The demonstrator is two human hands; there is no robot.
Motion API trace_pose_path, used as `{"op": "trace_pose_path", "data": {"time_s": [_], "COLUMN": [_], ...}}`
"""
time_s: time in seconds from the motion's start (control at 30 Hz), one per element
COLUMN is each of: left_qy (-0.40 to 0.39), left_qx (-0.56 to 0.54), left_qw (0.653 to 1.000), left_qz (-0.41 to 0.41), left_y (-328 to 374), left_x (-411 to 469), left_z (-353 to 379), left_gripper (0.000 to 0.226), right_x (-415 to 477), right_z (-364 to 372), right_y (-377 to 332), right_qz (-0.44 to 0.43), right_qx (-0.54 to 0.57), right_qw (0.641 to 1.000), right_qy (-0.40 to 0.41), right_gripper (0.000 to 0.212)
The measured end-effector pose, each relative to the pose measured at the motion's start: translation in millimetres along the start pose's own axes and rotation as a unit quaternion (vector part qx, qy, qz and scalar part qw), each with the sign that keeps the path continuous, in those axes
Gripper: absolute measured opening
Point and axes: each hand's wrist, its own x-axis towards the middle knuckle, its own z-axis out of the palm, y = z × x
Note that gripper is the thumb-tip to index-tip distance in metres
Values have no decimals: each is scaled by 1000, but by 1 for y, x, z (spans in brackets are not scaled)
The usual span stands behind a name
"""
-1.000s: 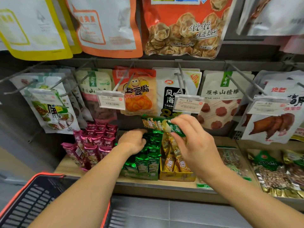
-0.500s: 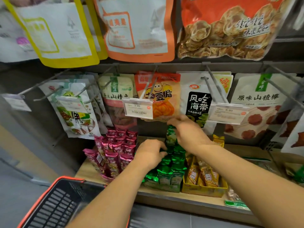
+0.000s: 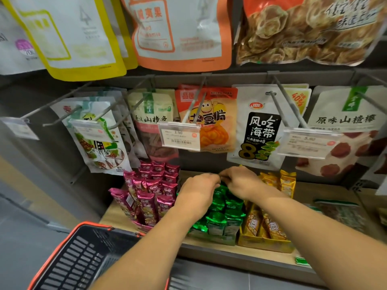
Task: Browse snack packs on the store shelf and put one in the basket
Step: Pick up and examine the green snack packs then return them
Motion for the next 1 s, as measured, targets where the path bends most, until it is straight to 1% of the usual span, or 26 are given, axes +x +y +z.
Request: {"op": "trace_pose_path", "data": {"time_s": [0.07, 0.13, 0.17, 0.27, 0.33, 0.37, 0.43, 0.47, 0.5, 0.53, 0.57, 0.6, 0.63, 0.67, 0.7, 0.73, 0.77, 0.83, 0.9, 1.0], "left_qy": [35, 83, 115, 213, 269, 297, 362, 395, 423, 443, 452, 448, 431, 408, 384, 360, 338, 301, 268, 206], "left_qx": [12, 45, 54, 69, 65, 58, 19, -10, -45, -87, -142, -210, -285, -353, -409, -455, -492, -539, -563, -574], "left_qw": [999, 995, 990, 968, 951, 941, 917, 906, 895, 886, 877, 868, 856, 842, 827, 813, 799, 781, 777, 788], "left_qz": [17, 41, 64, 112, 138, 151, 164, 155, 136, 111, 80, 49, 18, -10, -35, -58, -75, -91, -93, -80], "left_y": [4, 12, 17, 31, 36, 37, 38, 39, 41, 42, 43, 44, 44, 42, 40, 37, 34, 28, 25, 20], "left_x": [-8, -19, -24, -44, -58, -66, -80, -86, -91, -96, -99, -100, -100, -98, -97, -96, -95, -94, -93, -94], "left_z": [-7, -20, -29, -60, -80, -90, -109, -119, -128, -134, -139, -141, -142, -141, -141, -140, -140, -137, -134, -131], "left_gripper": [19, 24, 26, 21, 15, 11, 11, 12, 10, 7, 8, 13, 17, 19, 19, 18, 18, 21, 27, 32], "right_x": [0, -5, -9, -24, -40, -49, -70, -82, -96, -110, -125, -138, -151, -163, -175, -185, -194, -206, -215, -224], "right_z": [-1, -4, -5, -10, -20, -28, -46, -55, -62, -67, -70, -73, -74, -75, -75, -75, -75, -76, -74, -66], "right_y": [5, 8, 9, 5, -10, -21, -44, -55, -66, -75, -83, -89, -95, -100, -103, -104, -103, -98, -98, -98], "right_qz": [4, 14, 14, -5, 2, 13, 17, 11, 9, 10, 9, 6, -1, -22, -41, -42, -34, -15, -16, -29], "right_qx": [40, 82, 98, 156, 228, 280, 374, 402, 420, 426, 415, 393, 375, 378, 396, 424, 451, 483, 495, 504], "right_qw": [999, 996, 995, 987, 971, 956, 926, 915, 907, 904, 909, 918, 925, 922, 912, 898, 884, 865, 858, 855], "right_qy": [-25, -29, -16, 44, 79, 81, 48, 19, -7, -32, -43, -46, -58, -76, -95, -111, -119, -132, -137, -122], "right_gripper": [32, 35, 38, 45, 41, 36, 27, 25, 28, 35, 50, 69, 81, 80, 67, 56, 54, 62, 52, 41]}}
